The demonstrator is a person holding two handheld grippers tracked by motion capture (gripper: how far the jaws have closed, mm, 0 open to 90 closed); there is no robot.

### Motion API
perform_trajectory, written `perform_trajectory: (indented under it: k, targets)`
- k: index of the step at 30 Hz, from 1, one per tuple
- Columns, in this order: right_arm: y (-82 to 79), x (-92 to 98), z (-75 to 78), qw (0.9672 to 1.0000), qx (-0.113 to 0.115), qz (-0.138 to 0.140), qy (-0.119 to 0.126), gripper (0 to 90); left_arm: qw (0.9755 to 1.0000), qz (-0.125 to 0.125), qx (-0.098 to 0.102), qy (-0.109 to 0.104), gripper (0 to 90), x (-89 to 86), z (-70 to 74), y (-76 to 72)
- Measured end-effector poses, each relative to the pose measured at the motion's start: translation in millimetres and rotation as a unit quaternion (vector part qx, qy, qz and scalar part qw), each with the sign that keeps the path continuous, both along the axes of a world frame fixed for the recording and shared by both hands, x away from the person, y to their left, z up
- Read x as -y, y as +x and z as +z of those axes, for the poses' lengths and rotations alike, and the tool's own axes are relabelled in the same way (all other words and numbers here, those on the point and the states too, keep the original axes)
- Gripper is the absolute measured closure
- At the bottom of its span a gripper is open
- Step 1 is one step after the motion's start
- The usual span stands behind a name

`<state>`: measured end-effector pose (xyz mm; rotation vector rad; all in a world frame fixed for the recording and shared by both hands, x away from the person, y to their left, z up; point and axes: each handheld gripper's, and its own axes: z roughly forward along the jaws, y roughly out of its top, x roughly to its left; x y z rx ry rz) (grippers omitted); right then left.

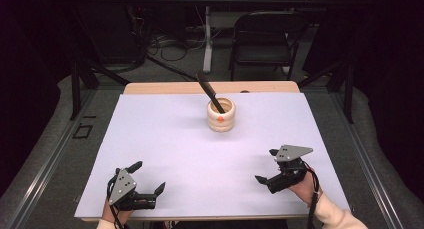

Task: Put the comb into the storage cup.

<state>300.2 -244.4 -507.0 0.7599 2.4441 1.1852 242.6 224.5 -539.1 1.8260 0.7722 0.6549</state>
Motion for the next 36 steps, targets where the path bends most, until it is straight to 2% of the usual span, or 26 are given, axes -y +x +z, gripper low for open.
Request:
perform_trajectory:
  k: [9, 17, 36]
  targets:
    - [-6.6, 2.9, -3.4, 1.0000, -0.002, -0.003, -0.002, 0.0, 1.0000, 0.000, 0.000, 0.000, 0.3, 0.0, 0.0, 0.1]
    - [-14.0, 6.1, -5.3, 0.9999, 0.005, -0.010, 0.001, 0.0, 1.0000, 0.000, 0.000, 0.000, 0.3, 0.1, 0.0, 0.1]
    - [-27.4, 7.1, -9.5, 0.9999, 0.005, -0.009, -0.002, 0.0, 1.0000, 0.000, -0.001, 0.004, 0.3, 0.0, 0.1, -0.1]
